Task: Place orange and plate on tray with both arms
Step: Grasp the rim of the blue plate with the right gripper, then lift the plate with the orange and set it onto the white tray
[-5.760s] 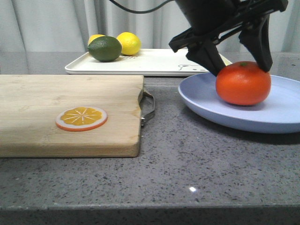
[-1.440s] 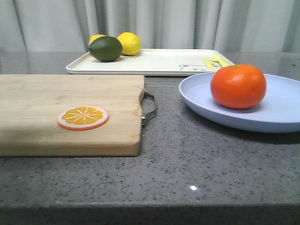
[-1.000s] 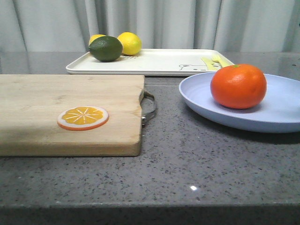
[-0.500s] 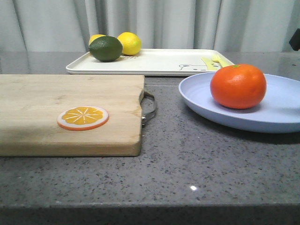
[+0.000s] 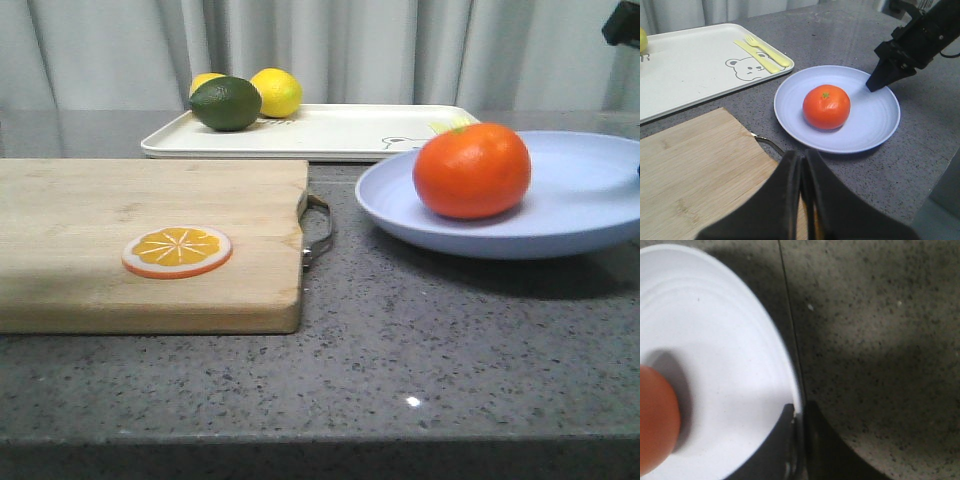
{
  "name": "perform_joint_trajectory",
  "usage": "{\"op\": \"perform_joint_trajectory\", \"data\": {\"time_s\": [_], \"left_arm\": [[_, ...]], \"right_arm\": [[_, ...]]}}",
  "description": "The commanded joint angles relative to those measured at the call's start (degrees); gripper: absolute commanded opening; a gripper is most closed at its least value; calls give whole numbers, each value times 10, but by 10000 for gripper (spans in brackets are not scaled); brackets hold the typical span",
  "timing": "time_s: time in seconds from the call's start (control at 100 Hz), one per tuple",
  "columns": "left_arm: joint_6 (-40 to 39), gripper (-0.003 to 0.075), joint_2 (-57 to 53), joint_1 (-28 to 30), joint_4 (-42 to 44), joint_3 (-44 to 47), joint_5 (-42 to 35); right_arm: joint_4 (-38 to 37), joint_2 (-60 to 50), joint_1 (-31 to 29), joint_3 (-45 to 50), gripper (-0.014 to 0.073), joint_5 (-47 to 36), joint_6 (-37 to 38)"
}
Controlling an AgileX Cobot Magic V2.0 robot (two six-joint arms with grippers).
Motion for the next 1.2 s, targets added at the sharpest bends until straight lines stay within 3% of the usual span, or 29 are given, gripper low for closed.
{"op": "perform_joint_trajectory", "data": {"time_s": [0.0,0.17,0.36,0.53,1.19], "left_arm": [[0,-20,-2,-2,-8,-15,-45],[0,-20,-2,-2,-8,-15,-45],[0,-20,-2,-2,-8,-15,-45],[0,-20,2,-2,-8,-15,-47],[0,-20,3,-2,-8,-15,-79]], "right_arm": [[25,-11,-7,-53,-63,-4,-6],[78,39,-17,-121,-63,16,-16],[182,126,-17,-197,-63,25,-80],[231,204,-15,-274,-63,34,-110],[229,458,13,-635,-58,119,-115]]}}
